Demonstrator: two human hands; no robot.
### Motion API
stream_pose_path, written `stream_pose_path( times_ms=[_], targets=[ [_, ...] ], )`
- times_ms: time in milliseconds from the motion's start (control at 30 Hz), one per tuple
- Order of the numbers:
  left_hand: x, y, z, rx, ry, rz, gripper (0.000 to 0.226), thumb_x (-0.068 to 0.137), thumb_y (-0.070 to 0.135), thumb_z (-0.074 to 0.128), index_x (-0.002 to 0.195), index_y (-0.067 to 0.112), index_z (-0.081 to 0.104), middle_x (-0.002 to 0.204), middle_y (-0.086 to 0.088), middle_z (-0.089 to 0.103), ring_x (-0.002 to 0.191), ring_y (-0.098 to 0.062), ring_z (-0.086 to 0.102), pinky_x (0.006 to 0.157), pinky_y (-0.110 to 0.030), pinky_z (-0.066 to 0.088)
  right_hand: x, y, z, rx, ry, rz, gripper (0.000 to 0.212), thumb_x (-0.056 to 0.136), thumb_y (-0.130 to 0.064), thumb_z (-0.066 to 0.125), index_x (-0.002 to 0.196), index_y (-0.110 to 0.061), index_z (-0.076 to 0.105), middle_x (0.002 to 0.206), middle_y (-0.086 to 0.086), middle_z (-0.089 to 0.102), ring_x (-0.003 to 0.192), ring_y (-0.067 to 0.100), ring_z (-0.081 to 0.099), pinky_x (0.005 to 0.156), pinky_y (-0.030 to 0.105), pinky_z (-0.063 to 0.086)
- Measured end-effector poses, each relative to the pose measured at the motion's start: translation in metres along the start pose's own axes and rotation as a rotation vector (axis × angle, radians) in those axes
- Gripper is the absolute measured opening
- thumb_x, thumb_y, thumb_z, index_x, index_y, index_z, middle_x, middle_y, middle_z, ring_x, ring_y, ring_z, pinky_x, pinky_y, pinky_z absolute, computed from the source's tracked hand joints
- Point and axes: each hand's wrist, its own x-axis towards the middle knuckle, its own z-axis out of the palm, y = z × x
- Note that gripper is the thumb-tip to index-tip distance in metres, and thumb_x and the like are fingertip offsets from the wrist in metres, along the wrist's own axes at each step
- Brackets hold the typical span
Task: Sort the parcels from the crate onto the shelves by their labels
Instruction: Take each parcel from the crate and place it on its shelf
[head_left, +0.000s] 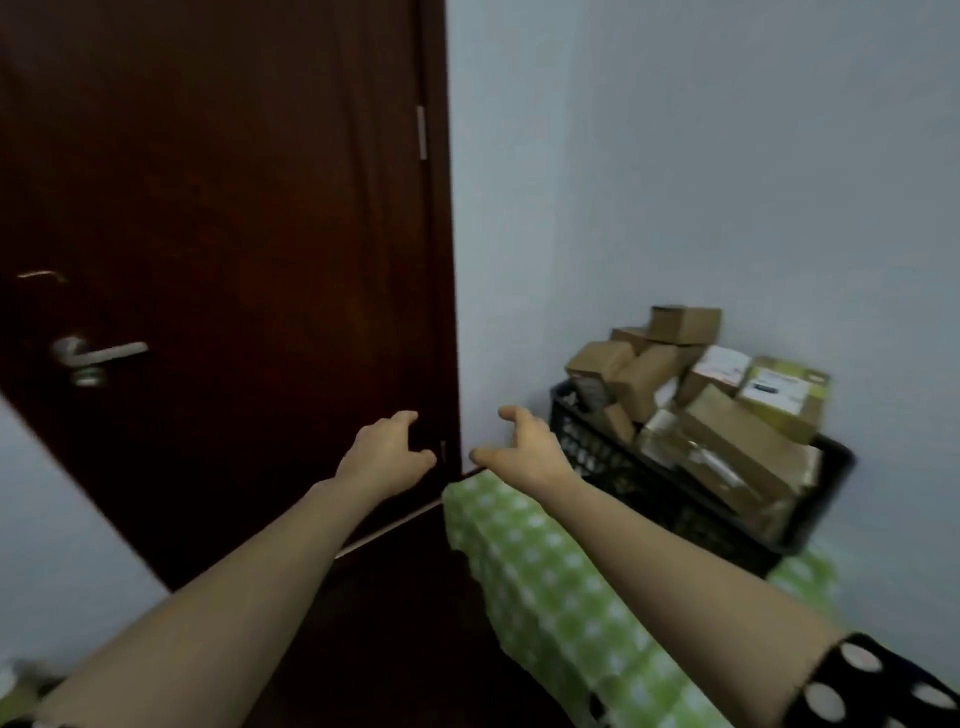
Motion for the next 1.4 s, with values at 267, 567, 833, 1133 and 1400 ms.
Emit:
stream_pose_path(
  times_ms=[267, 567, 833, 1133, 1400],
  targets=[
    [0.081, 0.129, 0.095, -0.037, -0.208, 0.236, 0.065, 0.088, 0.028, 0.06, 0.145, 0.014, 0.033, 0.142, -0.01, 0.044, 0.124, -0.027, 0.048, 0.093, -0.033, 0.043, 0.02, 0.118, -0.107, 0.083, 0.212, 0.24, 0.071, 0.08, -0.031, 0.07, 0.14, -0.014, 0.036, 0.14, 0.008, 0.041, 0.123, 0.025, 0.046, 0.096, 0.031, 0.041],
    [0.211, 0.173, 0.172, -0.109, -0.398, 0.32, 0.061, 0.088, 0.024, 0.06, 0.142, 0.011, 0.036, 0.134, -0.009, 0.051, 0.115, -0.025, 0.053, 0.079, -0.027, 0.042, 0.101, 0.164, -0.141, 0.037, 0.372, 0.344, 0.066, 0.079, -0.026, 0.07, 0.137, -0.015, 0.041, 0.138, 0.008, 0.046, 0.124, 0.023, 0.046, 0.098, 0.033, 0.042],
    [0.35, 0.188, 0.184, 0.194, -0.313, 0.509, 0.099, 0.076, 0.022, 0.074, 0.151, 0.018, 0.009, 0.149, -0.015, 0.02, 0.137, -0.035, 0.023, 0.108, -0.045, 0.034, 0.218, 0.159, -0.141, -0.157, 0.241, 0.325, 0.064, 0.086, -0.023, 0.063, 0.142, -0.019, 0.034, 0.146, 0.005, 0.033, 0.133, 0.024, 0.035, 0.103, 0.036, 0.037],
    [0.414, 0.232, 0.214, 0.544, -0.375, 0.924, 0.139, 0.063, 0.032, 0.086, 0.146, 0.015, -0.024, 0.158, -0.006, -0.014, 0.146, -0.026, -0.011, 0.118, -0.046, 0.014, 0.277, 0.197, -0.14, -0.42, 0.124, 0.283, 0.063, 0.089, -0.01, 0.052, 0.147, -0.012, 0.027, 0.154, 0.007, 0.026, 0.14, 0.026, 0.023, 0.115, 0.035, 0.024],
    [0.427, 0.246, 0.225, 0.551, -0.458, 0.933, 0.128, 0.07, 0.018, 0.081, 0.148, 0.015, -0.021, 0.156, -0.006, 0.0, 0.144, -0.027, 0.003, 0.109, -0.038, 0.032, 0.291, 0.219, -0.141, -0.613, -0.009, 0.257, 0.055, 0.096, -0.019, 0.043, 0.149, -0.021, 0.026, 0.16, 0.0, 0.008, 0.147, 0.022, 0.001, 0.118, 0.038, 0.005]
  ],
)
